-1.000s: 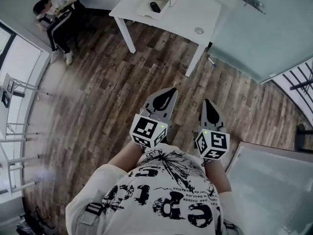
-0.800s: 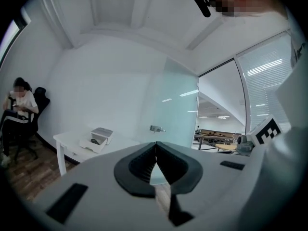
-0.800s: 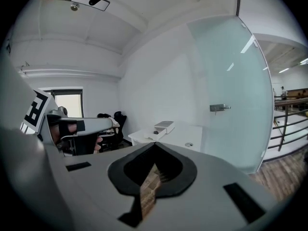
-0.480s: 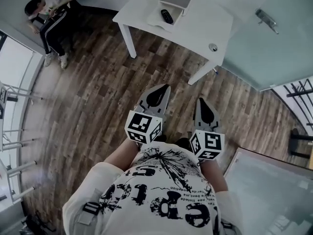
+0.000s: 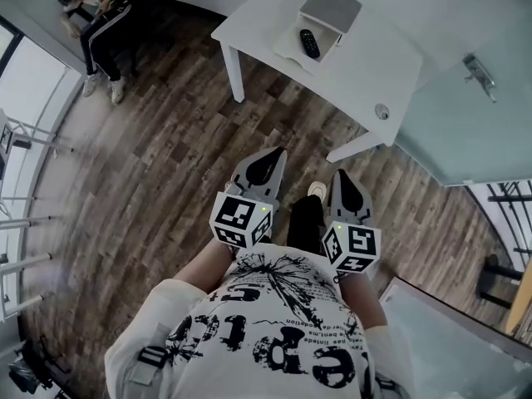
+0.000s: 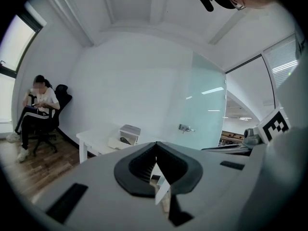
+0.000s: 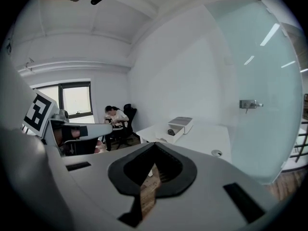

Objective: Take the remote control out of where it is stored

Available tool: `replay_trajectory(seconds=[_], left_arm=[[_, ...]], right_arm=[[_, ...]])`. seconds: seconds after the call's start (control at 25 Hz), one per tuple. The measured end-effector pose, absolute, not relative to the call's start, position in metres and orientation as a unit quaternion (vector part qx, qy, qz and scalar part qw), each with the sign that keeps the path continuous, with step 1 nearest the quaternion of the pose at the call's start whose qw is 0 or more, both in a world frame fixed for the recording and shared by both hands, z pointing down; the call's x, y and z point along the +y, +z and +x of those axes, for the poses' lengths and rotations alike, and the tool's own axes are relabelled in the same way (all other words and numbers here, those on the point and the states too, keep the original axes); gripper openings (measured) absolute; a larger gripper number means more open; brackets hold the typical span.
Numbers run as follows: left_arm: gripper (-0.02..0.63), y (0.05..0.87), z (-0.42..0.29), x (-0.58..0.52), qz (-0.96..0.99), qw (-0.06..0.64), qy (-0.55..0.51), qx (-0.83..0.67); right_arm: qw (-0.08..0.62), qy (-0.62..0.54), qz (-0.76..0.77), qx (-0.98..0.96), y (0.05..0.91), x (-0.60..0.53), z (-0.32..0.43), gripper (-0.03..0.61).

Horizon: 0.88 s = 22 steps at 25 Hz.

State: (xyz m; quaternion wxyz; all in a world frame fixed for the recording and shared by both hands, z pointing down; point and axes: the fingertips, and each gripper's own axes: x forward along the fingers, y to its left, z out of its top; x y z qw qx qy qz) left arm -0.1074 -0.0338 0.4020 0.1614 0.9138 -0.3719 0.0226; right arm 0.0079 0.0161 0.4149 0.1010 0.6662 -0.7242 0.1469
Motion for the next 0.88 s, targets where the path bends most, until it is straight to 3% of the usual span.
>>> replay_trajectory(seconds=[0.44, 0.88], left_arm=[[0.009, 0.408, -0.066, -0.129, 0.871, 0.156, 0.052, -0.462], [0.009, 0.421, 0.027, -0.225, 0.834, 0.185, 0.051, -0.518]], right_arm=[[0.093, 0.136, 0.575, -0.801, 0.413, -0.123, 0.043, 0.002], [0.092, 0.130, 0.513, -0.843, 0.404, -0.232, 0.130, 0.002]])
